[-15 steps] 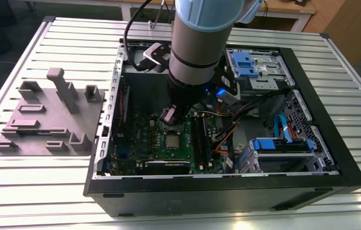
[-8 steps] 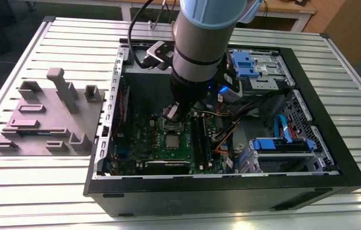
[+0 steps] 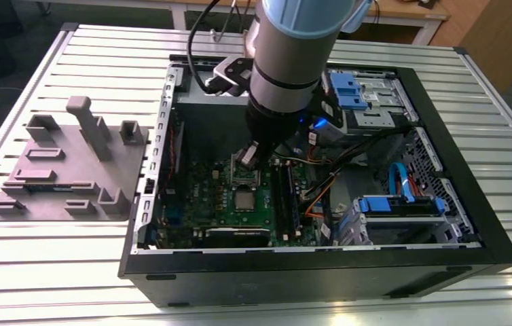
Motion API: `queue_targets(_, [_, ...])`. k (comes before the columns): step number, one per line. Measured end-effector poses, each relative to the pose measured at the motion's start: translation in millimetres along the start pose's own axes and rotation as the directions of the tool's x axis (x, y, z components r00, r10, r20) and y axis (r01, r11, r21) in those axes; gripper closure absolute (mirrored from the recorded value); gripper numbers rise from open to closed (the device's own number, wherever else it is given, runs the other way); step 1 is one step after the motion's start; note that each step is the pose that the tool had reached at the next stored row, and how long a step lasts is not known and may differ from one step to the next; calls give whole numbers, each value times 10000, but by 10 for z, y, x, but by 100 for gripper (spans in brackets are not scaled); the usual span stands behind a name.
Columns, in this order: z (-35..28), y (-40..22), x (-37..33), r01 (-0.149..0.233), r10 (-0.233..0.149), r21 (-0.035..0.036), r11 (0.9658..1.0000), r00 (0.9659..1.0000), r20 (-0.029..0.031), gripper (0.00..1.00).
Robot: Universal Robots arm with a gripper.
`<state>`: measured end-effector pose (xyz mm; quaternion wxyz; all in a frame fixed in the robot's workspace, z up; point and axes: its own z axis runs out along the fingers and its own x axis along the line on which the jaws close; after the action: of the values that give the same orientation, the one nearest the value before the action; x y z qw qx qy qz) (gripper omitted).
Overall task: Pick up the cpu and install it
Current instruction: 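Close the cpu cover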
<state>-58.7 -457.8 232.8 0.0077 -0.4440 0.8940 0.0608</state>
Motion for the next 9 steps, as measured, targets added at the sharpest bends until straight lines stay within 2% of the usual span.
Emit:
queue_targets(2, [2,-6,-6,15,-10,-199,9998,9997,259,90])
queue_targets(3, [4,-10,-8,23,-13,-278,9996,9993,363,90])
queue_targets(4, [8,-14,-12,27,-15,-303,9995,9992,397,90])
queue_targets(5, [10,-20,-17,36,-23,-305,9995,9992,398,90])
queue_targets(9, [17,-29,-21,507,-495,-338,9981,9982,349,90])
